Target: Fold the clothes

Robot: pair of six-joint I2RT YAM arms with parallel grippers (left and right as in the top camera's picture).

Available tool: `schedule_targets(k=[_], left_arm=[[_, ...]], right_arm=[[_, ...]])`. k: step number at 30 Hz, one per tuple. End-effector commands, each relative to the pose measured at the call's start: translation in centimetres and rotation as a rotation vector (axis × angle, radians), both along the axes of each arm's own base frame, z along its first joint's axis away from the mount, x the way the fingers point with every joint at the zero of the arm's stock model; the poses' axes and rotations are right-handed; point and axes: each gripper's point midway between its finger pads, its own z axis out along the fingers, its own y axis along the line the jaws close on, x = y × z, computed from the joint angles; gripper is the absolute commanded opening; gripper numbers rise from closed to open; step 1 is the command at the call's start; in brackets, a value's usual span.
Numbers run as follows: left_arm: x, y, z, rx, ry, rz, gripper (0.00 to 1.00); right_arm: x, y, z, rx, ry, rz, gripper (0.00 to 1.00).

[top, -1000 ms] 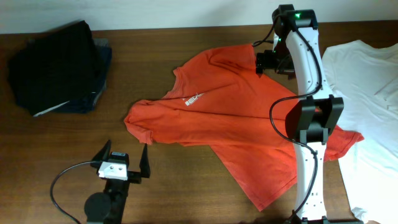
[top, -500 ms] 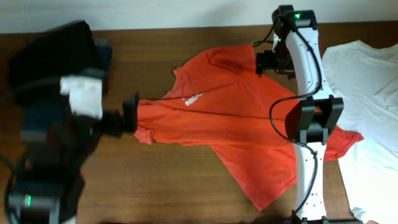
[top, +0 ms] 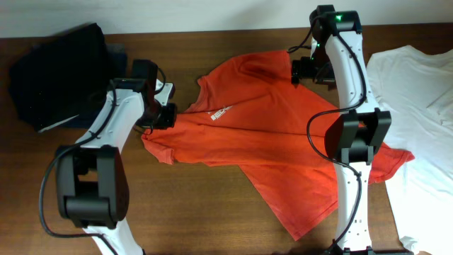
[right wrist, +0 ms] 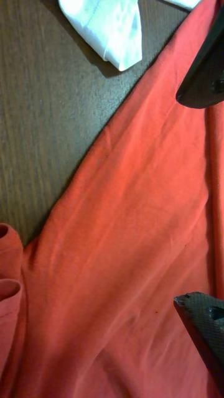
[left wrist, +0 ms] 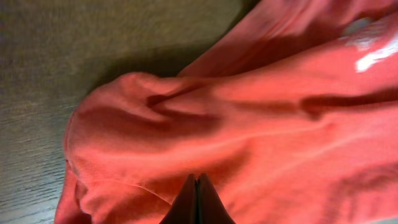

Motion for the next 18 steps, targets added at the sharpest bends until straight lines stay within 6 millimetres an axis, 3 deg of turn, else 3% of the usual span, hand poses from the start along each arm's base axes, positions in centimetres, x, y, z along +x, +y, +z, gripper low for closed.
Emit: schedule_targets(k=[1,4,7,8,9,12,13,14,16,17,18], left_arm=[[-0.2,0.7,-3.4,0.053,0.067,0.013,0.01],[1.5,1.1,-5.3,0.076,0.028,0.042,0.01],[2.0,3.2,-9.3,0.2,0.046,0.086,0.01],[2.9,4.8,-10.1,0.282,0.014,0.146,0.01],[4.5,6.0,-10.2,0.342,-0.056,0.193,0.01],[9.6,5.5,-8.6,0.303,-0.272,0.231,0.01],[10.6,5.2,-7.0,0.298,-0.295,0.231,0.01],[11.5,4.8,-3.5,0.302,-0.323,0.229,0.0],[12.5,3.9,6.4,0.311,-0.446,0.274,0.01],[11.9,2.9,11.3,0.284,-0.508,0.279,0.01],[10.3,2.5,14.1,0.26,-0.522,0.313,0.01]], right_arm=[[-0.1,-0.4,0.4,-0.013,-0.006,-0.007,0.98],[-0.1,-0.4,0.4,-0.013,-0.006,-0.007,0.98],[-0.1,-0.4,0.4,-0.013,-0.006,-0.007,0.98],[-0.1,-0.4,0.4,-0.013,-0.006,-0.007,0.98],[-0.1,-0.4,0.4,-0.013,-0.006,-0.007,0.98],[-0.1,-0.4,0.4,-0.013,-0.006,-0.007,0.98],[-0.1,-0.4,0.4,-0.013,-0.006,-0.007,0.98],[-0.1,-0.4,0.4,-0.013,-0.006,-0.007,0.98],[-0.1,-0.4,0.4,-0.013,-0.006,-0.007,0.98],[-0.1,-0.4,0.4,-0.013,-0.006,-0.007,0.98],[-0.1,-0.4,0.4,-0.013,-0.006,-0.007,0.98]])
